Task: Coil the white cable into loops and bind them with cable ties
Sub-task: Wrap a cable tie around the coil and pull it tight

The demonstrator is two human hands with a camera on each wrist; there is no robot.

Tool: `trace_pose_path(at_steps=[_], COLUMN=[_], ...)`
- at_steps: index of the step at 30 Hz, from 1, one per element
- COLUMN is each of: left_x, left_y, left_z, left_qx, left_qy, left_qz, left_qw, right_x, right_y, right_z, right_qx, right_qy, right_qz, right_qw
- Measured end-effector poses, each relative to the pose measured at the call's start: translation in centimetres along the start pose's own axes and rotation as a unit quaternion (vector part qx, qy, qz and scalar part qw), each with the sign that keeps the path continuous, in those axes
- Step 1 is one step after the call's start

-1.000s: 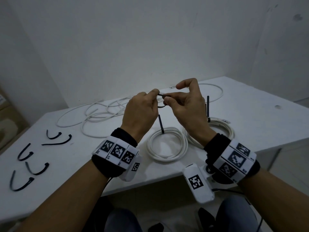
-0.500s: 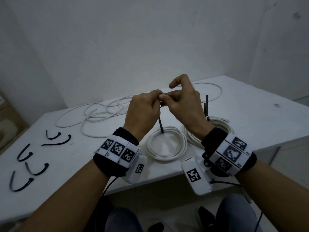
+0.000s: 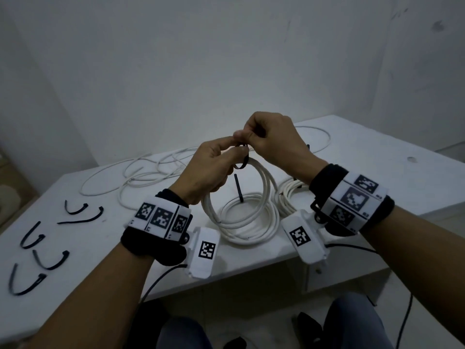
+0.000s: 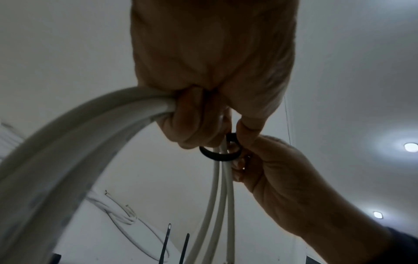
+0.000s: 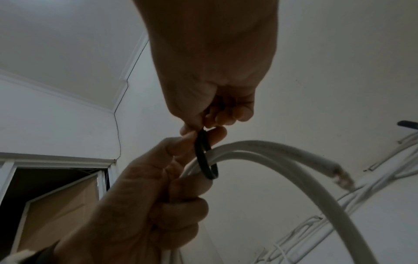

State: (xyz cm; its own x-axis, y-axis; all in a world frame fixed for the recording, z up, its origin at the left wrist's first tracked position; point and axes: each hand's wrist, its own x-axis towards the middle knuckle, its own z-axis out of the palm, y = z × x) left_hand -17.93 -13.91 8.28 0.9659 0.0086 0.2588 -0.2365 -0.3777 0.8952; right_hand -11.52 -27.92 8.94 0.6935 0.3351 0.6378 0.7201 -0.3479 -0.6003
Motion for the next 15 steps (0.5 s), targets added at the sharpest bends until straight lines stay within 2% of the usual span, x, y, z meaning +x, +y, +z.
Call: trace_pose_path(at_steps=[6,11,15], left_x=[-0.1,0.2,0.1], left_y=[0.7,1.0,0.1], left_z=[0.6,0.1,0.0], left_qx=[-0.013,-0.025,-0.042], left_qy=[0.006,0.007,-0.002], left_qz=[-0.032,-0.091,-0.119], left_qw=[0.999,0.996,0.992], right_x=[0.9,1.7,3.3], right_y=[-0.6,-1.0,-1.7], right_z=[-0.6,-0.7,-2.0], right_qx=[-0.03,-0.03,0.0], right_qy=[-0.02,0.015,0.07], right_qz=[-0.002,-0.001,0.006], right_qw=[0.999,0.999,0.998])
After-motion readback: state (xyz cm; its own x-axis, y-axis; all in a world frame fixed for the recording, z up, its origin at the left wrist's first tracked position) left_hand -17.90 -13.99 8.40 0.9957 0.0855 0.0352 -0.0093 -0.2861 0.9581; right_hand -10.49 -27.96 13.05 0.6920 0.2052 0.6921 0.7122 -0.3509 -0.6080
